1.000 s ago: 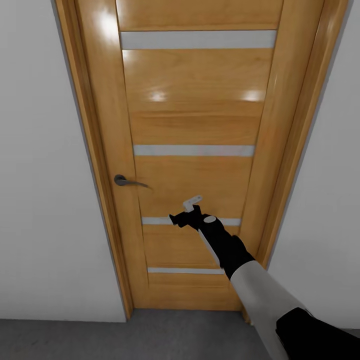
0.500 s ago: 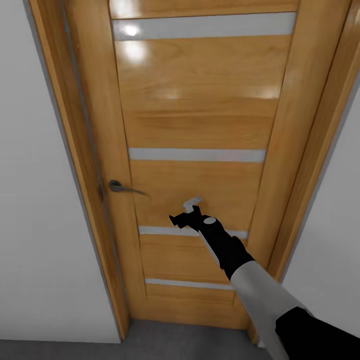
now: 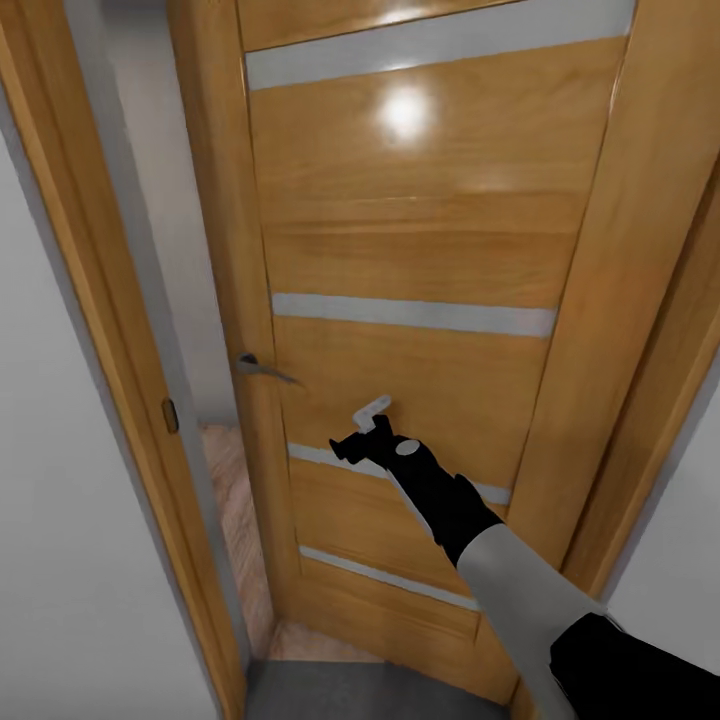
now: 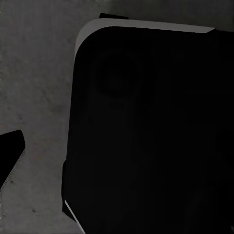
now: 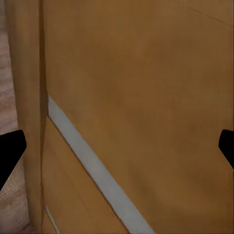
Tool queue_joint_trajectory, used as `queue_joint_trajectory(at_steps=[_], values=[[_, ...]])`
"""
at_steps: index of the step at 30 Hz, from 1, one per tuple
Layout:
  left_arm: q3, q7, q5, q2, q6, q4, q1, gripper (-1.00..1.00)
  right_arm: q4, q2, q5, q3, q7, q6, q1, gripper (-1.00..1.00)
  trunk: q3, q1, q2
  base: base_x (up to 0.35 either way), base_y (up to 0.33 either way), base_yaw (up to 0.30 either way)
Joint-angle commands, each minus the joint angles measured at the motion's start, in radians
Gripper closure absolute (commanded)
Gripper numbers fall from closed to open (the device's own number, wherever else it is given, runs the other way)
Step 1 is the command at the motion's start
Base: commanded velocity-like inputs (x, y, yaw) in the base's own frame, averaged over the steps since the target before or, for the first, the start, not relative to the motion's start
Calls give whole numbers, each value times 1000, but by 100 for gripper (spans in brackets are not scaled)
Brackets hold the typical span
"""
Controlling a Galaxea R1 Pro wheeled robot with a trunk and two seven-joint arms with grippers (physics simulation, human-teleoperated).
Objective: Move the two storage containers from the living room to the garage. In the garage, place one container on the floor and stack the other container on top of it (either order is fine).
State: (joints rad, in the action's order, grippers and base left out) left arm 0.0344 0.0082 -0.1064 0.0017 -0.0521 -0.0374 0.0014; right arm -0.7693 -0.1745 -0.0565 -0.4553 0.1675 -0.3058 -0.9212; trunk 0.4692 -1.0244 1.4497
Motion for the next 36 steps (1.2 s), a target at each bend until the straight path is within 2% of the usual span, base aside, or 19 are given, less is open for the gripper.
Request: queue_joint_trajectory(at_steps=[1, 7, 13, 15, 19, 23, 25, 36], values=[[2, 0, -8, 0, -2, -1, 0, -100, -2, 0, -11, -1, -1, -5, -1, -100, 1, -1, 0, 321, 0, 0], [2, 0, -8, 1, -2, -1, 0, -100, -1, 0, -12, -5, -26, -8, -1, -100, 1, -1, 0, 321, 0, 0], [2, 0, -9, 1, -2, 0, 0, -100, 10, 0, -13, -5, -104, -14, -3, -100, 1, -1, 0, 321, 0, 0], [2, 0, -8, 0, -2, -1, 0, -100, 172, 0, -9, -2, -154, -2, -111, -100, 1, -1, 0, 321, 0, 0], [2, 0, -8, 0, -2, -1, 0, -100, 252, 0, -3, 0, -224, 4, -180, -100, 1, -1, 0, 320, 0, 0], [2, 0, -7, 0, -2, -1, 0, -100, 339, 0, -1, 2, -242, 6, -247, -100, 1, -1, 0, 288, 0, 0], [2, 0, -7, 0, -2, -1, 0, -100, 420, 0, 0, 3, -246, 8, -297, -100, 1, -1, 0, 81, 0, 0], [2, 0, -7, 1, -2, -1, 0, -100, 429, 0, -11, 9, -283, 3, -311, -100, 1, -1, 0, 5, 0, 0]])
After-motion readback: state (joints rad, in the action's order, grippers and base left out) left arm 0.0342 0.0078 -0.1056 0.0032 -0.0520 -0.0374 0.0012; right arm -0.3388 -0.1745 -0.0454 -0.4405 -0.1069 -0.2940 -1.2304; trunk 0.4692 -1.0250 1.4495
